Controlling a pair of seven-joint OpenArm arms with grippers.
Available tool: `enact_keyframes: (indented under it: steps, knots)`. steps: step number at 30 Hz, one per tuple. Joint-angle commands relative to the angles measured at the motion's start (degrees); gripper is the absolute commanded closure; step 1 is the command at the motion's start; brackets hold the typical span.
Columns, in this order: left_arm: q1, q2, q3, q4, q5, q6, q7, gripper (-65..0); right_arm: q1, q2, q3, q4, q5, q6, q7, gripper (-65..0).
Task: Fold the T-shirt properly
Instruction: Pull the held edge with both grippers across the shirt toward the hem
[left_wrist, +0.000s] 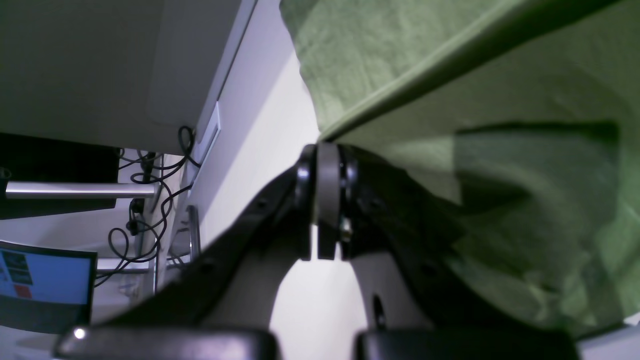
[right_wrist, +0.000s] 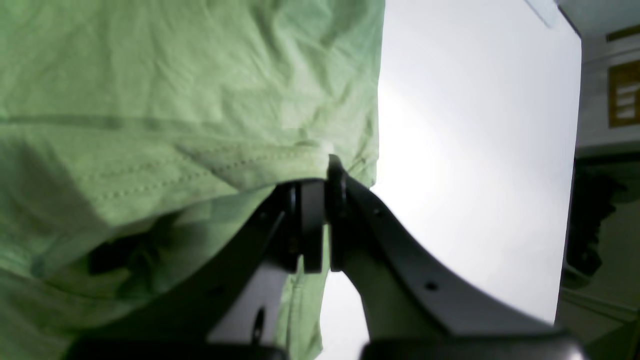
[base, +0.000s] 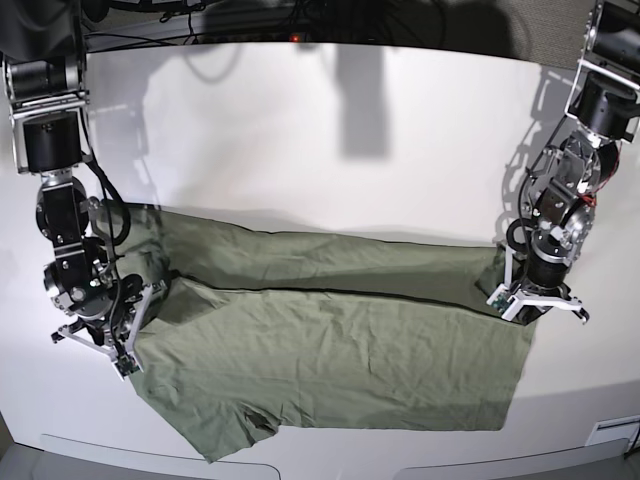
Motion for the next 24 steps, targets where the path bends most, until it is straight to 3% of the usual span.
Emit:
enact_keyframes:
  steps: [1,15,24]
  knots:
    - [-2.05,-0.72,-0.5,0.74,0.04,1.49,-0.5,0.0,2.23,0.94,0.46,0.74,-0.13,-0.39,1.11,0.0]
    - [-2.12,-0.7,-0.5,0.59,-1.29,1.49,-0.76,0.0,5.05,0.94,0.46,0.72,-0.11,-0.2,0.9,0.0]
    - [-8.2,0.98,-0.48,-14.69,-1.42,1.49,-7.52,0.0,4.94,0.61,0.46,-2.36,0.09,-0.22,1.07,0.0]
